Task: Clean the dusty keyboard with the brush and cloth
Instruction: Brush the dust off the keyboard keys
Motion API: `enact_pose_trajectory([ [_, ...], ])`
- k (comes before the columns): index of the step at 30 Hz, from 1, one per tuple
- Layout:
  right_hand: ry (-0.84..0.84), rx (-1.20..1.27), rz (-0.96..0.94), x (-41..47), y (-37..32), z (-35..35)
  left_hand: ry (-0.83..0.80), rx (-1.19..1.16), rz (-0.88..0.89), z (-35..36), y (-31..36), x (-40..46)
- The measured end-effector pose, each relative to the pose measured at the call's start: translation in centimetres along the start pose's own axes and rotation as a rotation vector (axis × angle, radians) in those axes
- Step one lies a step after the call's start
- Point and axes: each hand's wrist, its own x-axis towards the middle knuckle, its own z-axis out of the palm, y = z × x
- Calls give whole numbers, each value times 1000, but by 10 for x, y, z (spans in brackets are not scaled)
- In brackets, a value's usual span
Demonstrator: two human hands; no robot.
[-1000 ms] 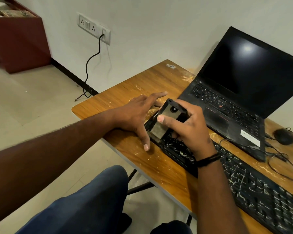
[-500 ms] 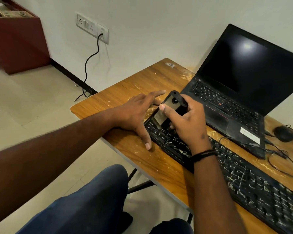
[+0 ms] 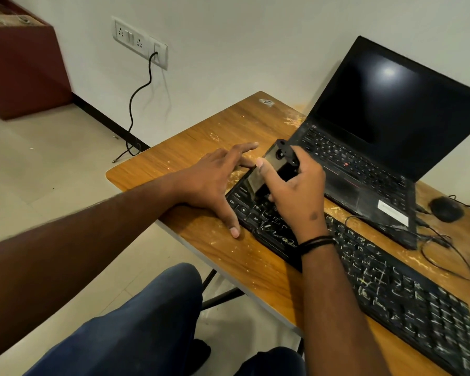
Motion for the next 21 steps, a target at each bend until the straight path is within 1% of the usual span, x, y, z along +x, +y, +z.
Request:
enact_pose_trajectory([
  [2, -164, 139, 19, -2, -3, 0, 1, -8, -2, 0, -1, 0],
  [3, -233, 167, 24, -3, -3, 1, 3, -6, -3, 1, -2, 0],
  [4, -248, 142, 26, -3, -4, 3, 3, -5, -4, 1, -3, 1],
  [5, -209, 86, 38, -2, -4, 5, 2, -5, -9, 1, -3, 1],
  [8, 70, -154, 17, 4, 2, 9, 2, 3, 0, 2, -2, 1],
  [9, 137, -193, -5, 5, 2, 8, 6, 6, 7, 3, -2, 2],
  [10, 160, -197, -10, 5, 3, 7, 7, 7, 8, 2, -2, 2],
  [11, 131, -155, 0, 4, 3, 5, 5, 6, 6, 2, -3, 2],
  [14, -144, 88, 67, -2, -5, 0, -2, 3, 3, 1, -4, 1],
  [15, -187, 98, 67, -2, -6, -1, -3, 4, 6, 1, -4, 1],
  [16, -176, 66, 68, -1, -5, -2, -6, 5, 9, 1, -4, 1],
  [17, -128, 22, 82, 2, -2, 0, -7, 5, 10, 1, -4, 1],
  [19, 14, -35, 130, 7, 3, 3, -6, 12, 15, 1, -5, 2],
  [21, 161, -75, 117, 8, 7, 5, -6, 21, 22, 2, -6, 2],
])
